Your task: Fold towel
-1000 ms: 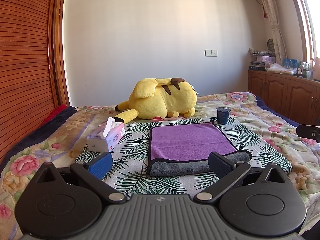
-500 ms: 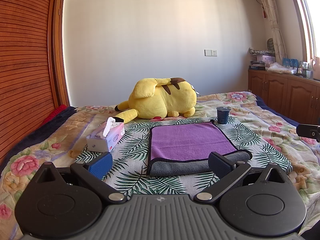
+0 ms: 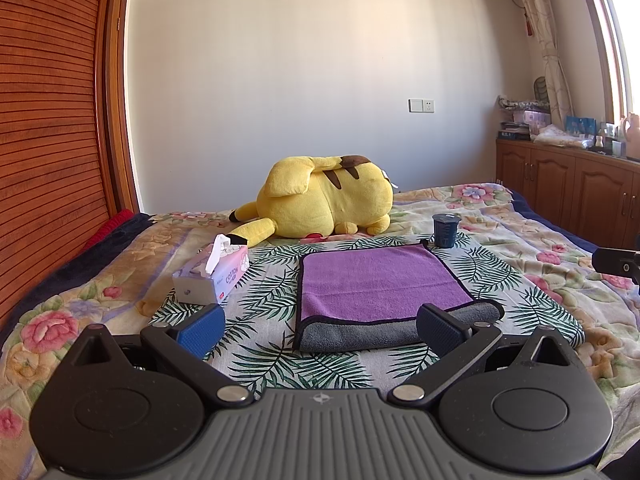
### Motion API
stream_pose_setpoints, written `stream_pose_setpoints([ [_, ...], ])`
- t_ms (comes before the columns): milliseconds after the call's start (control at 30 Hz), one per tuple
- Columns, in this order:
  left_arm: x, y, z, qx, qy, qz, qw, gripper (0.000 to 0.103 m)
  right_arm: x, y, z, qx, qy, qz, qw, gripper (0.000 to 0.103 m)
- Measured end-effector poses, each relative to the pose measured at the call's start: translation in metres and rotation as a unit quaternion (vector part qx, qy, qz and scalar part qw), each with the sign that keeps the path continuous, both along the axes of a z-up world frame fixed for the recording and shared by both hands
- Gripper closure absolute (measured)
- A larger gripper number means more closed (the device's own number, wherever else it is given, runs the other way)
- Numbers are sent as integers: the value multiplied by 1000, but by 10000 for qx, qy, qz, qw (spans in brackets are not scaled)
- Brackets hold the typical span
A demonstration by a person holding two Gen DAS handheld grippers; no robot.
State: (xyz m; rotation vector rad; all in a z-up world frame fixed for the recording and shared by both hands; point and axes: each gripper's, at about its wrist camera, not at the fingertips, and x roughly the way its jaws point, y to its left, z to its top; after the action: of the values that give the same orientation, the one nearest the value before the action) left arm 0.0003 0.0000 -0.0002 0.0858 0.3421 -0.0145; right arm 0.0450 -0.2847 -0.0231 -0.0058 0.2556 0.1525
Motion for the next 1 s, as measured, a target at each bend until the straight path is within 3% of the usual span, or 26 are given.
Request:
stream_pose_setpoints([
  [767, 0, 0, 0, 7, 7, 0, 10000, 16, 0, 2, -1, 1, 1, 0, 10000, 0],
  [1000, 2, -4, -2, 19, 181, -20, 9998, 16, 3, 2, -2, -20, 75, 17, 10000, 0],
])
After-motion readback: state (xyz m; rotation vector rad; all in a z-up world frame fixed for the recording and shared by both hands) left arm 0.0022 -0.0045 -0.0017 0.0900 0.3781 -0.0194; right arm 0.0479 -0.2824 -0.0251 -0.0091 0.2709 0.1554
